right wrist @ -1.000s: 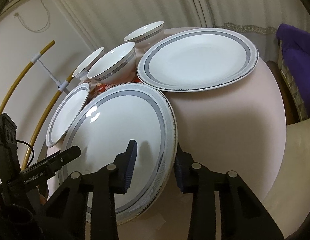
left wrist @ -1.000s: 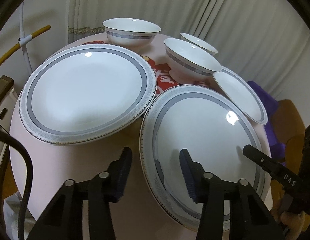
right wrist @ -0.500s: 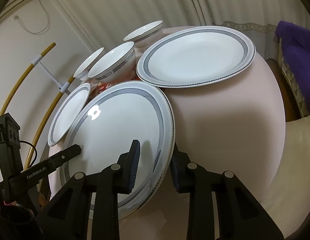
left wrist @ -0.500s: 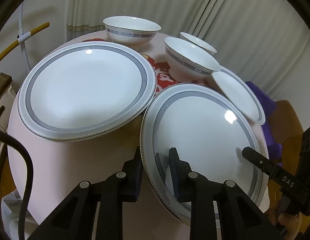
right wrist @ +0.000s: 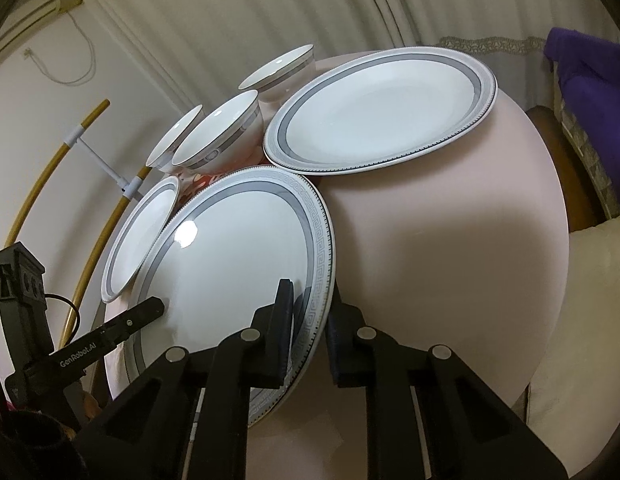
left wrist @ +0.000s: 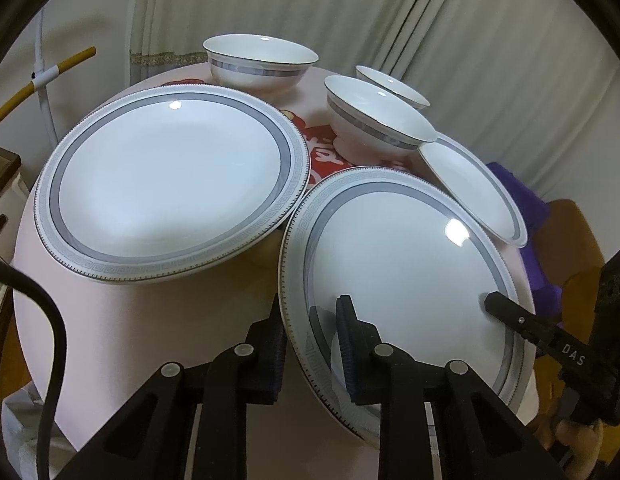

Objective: Organize plates and bowls

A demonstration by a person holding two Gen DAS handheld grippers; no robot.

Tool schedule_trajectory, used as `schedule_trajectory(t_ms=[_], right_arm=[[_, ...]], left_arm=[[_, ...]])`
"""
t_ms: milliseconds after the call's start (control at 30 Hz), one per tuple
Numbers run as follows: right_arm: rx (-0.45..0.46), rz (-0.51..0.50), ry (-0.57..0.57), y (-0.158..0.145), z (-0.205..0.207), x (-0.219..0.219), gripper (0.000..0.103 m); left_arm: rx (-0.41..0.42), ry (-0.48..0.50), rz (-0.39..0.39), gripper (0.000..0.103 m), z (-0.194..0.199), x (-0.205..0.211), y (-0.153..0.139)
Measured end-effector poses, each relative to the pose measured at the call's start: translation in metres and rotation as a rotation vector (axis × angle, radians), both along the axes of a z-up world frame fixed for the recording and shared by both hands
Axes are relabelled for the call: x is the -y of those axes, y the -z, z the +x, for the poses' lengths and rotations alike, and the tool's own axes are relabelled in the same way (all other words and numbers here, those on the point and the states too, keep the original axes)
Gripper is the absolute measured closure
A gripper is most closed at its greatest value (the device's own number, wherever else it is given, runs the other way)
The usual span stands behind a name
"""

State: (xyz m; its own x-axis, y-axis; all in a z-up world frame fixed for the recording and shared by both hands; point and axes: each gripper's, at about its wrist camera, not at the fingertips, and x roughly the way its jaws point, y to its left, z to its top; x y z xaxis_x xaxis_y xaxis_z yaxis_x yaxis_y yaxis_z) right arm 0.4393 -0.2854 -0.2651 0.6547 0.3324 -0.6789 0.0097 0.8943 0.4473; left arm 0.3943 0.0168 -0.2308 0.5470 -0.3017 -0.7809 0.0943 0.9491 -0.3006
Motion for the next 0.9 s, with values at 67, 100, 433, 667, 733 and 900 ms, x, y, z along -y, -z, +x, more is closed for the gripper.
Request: schedule_trajectory(t_ms=[67, 100, 433, 667, 733, 900], right_arm=[[0.002, 0.000, -0.002, -0.001, -0.001, 0.000, 0.089], [0.005, -0.006, -0.004, -0.001, -0.001, -0.001, 0.089], [0.017, -0.015, -0.011, -0.007, -0.005, -0.004, 0.088], [0.028, -0.018, -0.015, -0.012, -0.009, -0.008, 0.088], [0.037, -0.023, -0.016, -0.016, -0.011, -0.009, 0.088], [0.061, -0.025, -0.016, -0.026, -0.018, -0.012, 0.088]], left_arm=[[0.006, 0.002, 0.007, 0.084, -0.001, 0.000, -0.001], [0.007, 0.001, 0.010, 0.084, -0.001, 0.000, -0.001], [0.018, -0.001, 0.010, 0.085, -0.009, -0.002, -0.008], [0.040, -0.002, 0.021, 0.085, -0.013, -0.002, -0.016], [0.048, -0.002, 0.018, 0.085, -0.016, -0.003, -0.019], [0.074, -0.004, 0.013, 0.085, -0.024, -0.007, -0.029]])
